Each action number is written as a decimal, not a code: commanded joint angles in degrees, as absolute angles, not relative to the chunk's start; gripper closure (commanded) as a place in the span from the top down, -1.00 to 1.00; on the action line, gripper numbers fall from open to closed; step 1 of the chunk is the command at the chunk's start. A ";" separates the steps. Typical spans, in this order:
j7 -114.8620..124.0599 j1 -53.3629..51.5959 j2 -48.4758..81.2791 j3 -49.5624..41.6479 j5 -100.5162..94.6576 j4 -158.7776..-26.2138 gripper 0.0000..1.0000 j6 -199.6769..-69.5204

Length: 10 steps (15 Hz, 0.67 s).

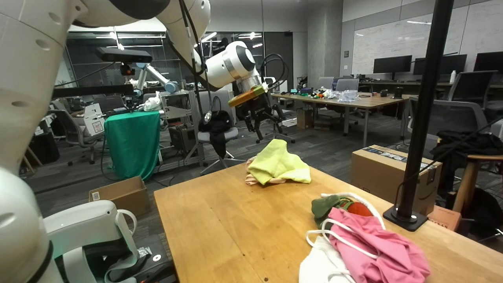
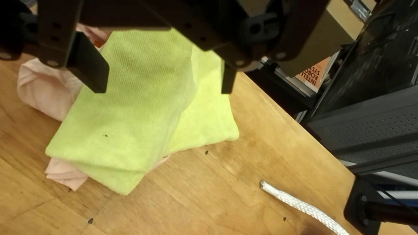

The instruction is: Move the peach shirt and green towel to the left then move the green towel towards you, then move the pink shirt to the right, then move the white towel to the right, move one rope towards you

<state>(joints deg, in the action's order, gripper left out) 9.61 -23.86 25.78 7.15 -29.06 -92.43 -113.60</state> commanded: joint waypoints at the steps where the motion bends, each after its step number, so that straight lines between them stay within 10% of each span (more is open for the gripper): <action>1: 12.08 -24.01 26.28 6.94 -30.01 -91.83 1.00 -114.14; 10: 27.87 -27.80 27.79 6.45 -30.99 -93.94 1.00 -119.46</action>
<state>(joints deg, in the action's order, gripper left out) 23.19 -25.73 27.36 7.18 -29.14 -93.75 -117.70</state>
